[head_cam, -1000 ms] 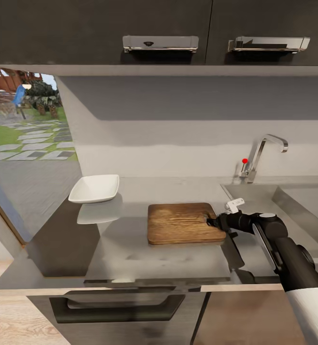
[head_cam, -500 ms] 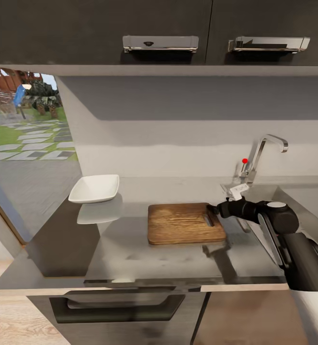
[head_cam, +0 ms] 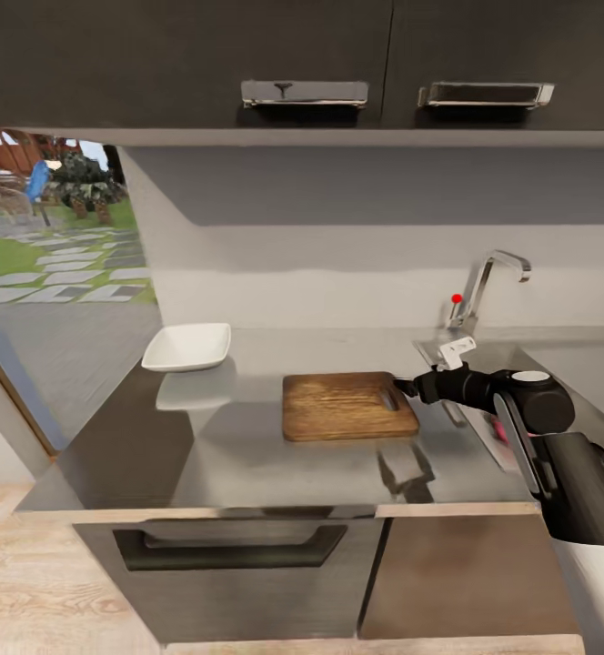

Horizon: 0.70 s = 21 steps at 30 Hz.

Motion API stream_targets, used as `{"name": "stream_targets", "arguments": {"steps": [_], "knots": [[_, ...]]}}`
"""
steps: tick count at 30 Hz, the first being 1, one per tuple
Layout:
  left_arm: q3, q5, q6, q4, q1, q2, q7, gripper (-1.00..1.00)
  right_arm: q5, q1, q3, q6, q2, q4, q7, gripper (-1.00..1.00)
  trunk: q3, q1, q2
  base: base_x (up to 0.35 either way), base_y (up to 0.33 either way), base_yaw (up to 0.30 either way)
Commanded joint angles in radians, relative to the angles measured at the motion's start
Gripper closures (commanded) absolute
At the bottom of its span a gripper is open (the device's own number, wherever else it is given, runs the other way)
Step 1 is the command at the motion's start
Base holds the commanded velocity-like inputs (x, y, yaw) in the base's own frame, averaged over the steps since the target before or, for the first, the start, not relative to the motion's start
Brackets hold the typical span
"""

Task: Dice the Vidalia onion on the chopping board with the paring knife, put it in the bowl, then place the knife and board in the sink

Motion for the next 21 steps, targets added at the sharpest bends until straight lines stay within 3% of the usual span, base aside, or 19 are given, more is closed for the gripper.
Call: {"name": "stream_targets", "arguments": {"steps": [1,21], "knots": [[0.000,0.009,-0.008,0.004,-0.002,0.000,-0.002,-1.00,0.006,-0.001,0.001,0.004,-0.001,0.000,0.005,-1.00,-0.001,-0.001,-0.001,-0.334,0.000,0.000],[0.000,0.010,-0.008,0.004,-0.001,0.001,-0.002,-1.00,0.004,-0.001,-0.002,0.002,-0.001,0.000,0.010,-1.00,-0.001,-0.001,-0.001,-0.340,0.000,0.000]]}}
